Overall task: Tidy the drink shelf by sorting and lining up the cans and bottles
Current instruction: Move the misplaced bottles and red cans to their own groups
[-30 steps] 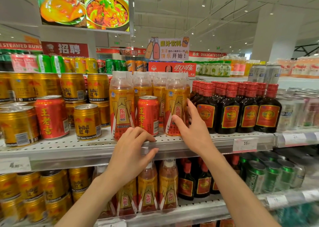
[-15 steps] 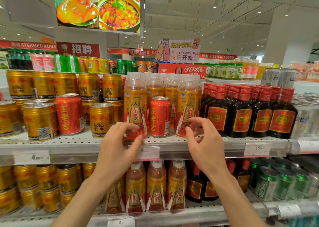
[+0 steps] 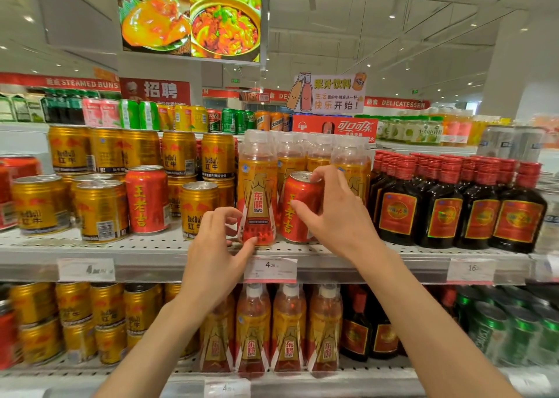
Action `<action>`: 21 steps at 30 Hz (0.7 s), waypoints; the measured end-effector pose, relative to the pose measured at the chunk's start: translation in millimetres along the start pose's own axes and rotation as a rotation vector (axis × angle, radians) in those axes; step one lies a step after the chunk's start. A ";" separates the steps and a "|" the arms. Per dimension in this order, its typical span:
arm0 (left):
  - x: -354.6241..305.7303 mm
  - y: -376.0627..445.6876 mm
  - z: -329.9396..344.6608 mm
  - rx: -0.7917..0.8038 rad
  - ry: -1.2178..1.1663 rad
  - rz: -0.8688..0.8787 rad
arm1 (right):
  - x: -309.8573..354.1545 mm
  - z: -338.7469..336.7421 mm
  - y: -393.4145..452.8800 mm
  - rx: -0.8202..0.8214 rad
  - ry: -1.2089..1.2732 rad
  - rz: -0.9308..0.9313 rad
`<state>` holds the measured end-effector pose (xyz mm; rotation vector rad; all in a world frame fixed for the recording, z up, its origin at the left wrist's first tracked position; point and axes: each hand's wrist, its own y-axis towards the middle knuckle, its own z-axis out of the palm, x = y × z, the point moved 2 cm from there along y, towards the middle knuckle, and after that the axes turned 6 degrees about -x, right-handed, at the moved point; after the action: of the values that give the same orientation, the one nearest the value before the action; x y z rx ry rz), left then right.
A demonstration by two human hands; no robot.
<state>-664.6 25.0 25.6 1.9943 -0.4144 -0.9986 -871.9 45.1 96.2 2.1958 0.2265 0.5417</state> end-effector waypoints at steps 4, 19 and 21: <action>-0.4 1.1 0.8 0.013 0.014 -0.006 | 2.3 -9.0 -2.3 -0.034 0.003 0.022; -17.1 -13.5 3.6 0.167 -0.085 0.041 | -24.4 -36.5 -52.8 -0.198 0.529 0.385; -23.6 -20.7 -1.1 0.200 -0.120 0.039 | -24.6 -39.4 -62.6 -0.210 0.622 0.446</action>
<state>-680.0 51.9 21.0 2.1004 -0.6389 -1.0916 -910.3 103.7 61.9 1.8174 -0.0038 1.4279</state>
